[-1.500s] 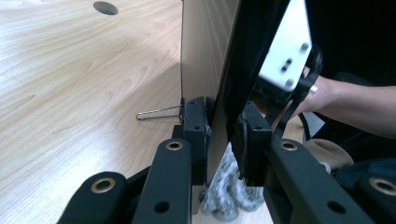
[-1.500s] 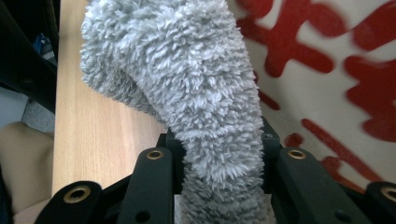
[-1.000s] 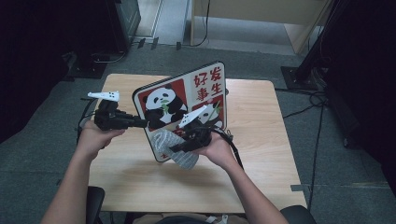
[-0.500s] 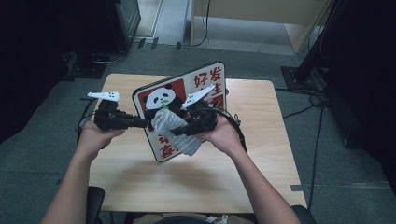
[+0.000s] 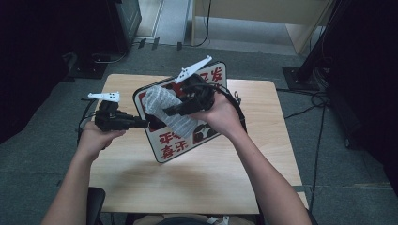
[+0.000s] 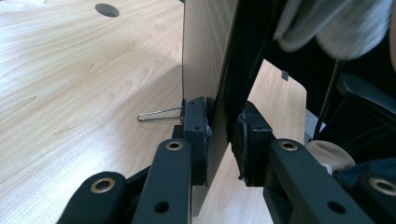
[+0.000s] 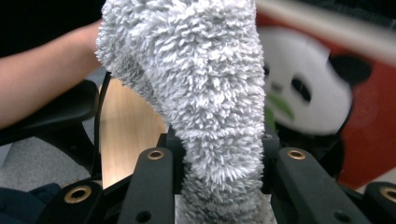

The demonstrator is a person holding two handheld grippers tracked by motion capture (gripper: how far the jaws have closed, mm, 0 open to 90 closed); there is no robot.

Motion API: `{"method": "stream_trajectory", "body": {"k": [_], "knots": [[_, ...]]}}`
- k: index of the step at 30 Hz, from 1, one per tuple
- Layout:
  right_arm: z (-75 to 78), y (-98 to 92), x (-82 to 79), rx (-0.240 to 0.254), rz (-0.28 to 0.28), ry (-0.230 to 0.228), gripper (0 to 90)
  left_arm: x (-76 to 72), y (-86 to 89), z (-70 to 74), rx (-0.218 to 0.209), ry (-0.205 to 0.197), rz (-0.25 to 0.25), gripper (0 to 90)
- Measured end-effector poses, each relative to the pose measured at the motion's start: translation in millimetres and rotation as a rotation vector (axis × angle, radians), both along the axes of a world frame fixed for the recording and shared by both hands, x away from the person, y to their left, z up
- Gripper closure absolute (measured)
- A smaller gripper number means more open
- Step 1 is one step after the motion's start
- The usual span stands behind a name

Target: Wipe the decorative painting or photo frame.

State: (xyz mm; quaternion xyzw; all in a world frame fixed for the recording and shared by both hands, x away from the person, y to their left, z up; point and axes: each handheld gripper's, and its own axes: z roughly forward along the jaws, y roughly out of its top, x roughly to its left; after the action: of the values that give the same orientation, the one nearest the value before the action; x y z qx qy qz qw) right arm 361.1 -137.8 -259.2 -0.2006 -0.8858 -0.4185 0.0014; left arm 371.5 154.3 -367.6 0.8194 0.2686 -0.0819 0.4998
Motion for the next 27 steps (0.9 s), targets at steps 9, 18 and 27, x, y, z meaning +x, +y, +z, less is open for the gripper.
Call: {"method": "stream_trajectory", "body": {"k": [9,18,27], "knots": [[53.1,19.8,10.8,0.02,-0.008,-0.066,69.1,0.0,-0.2,0.0,0.002,-0.008,0.001,77.1],[69.0,45.8,41.1,0.046,-0.056,-0.032,68.6,0.2,0.0,-0.3,0.0,-0.01,-0.001,77.3],[46.2,64.3,58.2,-0.029,-0.04,0.018,67.7,0.7,0.6,-0.8,-0.001,-0.012,-0.002,77.6]]}}
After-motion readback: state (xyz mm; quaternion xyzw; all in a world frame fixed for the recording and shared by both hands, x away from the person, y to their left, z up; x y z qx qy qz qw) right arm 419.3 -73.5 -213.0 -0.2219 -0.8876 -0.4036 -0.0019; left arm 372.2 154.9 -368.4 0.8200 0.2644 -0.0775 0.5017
